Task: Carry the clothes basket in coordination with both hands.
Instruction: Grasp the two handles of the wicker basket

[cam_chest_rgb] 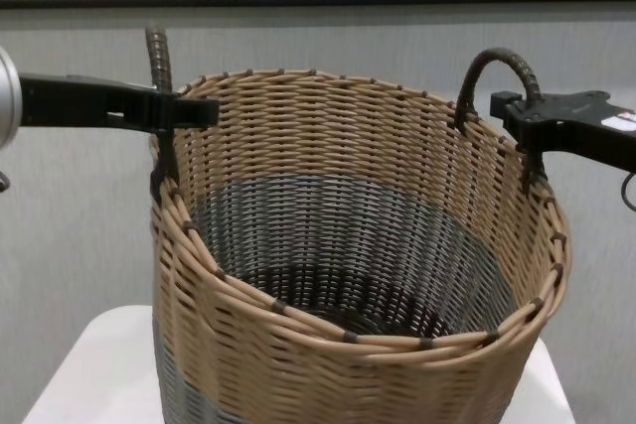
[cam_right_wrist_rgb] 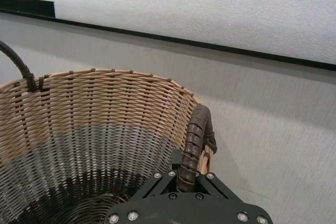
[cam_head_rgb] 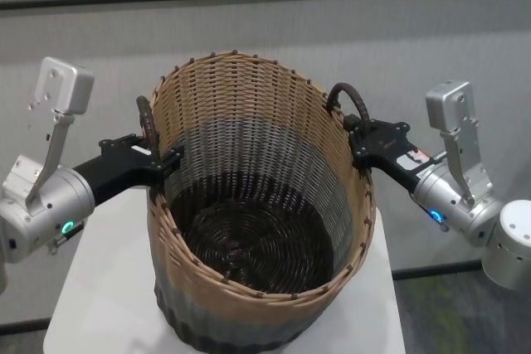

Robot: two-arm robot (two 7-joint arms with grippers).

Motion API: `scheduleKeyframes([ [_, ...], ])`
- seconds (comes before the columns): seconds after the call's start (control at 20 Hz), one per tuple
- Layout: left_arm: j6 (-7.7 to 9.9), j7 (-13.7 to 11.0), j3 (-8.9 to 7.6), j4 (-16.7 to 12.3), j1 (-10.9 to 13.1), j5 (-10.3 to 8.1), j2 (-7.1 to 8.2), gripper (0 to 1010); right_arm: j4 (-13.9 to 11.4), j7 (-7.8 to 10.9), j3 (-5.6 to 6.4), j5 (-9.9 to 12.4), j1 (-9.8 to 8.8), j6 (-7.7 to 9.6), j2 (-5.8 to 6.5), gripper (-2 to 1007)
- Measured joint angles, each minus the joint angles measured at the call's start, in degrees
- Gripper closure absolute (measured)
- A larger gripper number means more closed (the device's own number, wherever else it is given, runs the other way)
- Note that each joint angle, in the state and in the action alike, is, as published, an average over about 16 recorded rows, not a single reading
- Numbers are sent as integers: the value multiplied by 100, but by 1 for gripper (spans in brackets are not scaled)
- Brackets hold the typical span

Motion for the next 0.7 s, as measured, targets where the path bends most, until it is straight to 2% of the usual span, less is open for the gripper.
scheduleKeyframes([
  [0.4, 0, 0, 0, 0, 0, 0, 0, 810, -1, 0, 0, 0, -1, 0, 0, 994],
  [0.7, 0, 0, 0, 0, 0, 0, 0, 951, -1, 0, 0, 0, -1, 0, 0, 994],
])
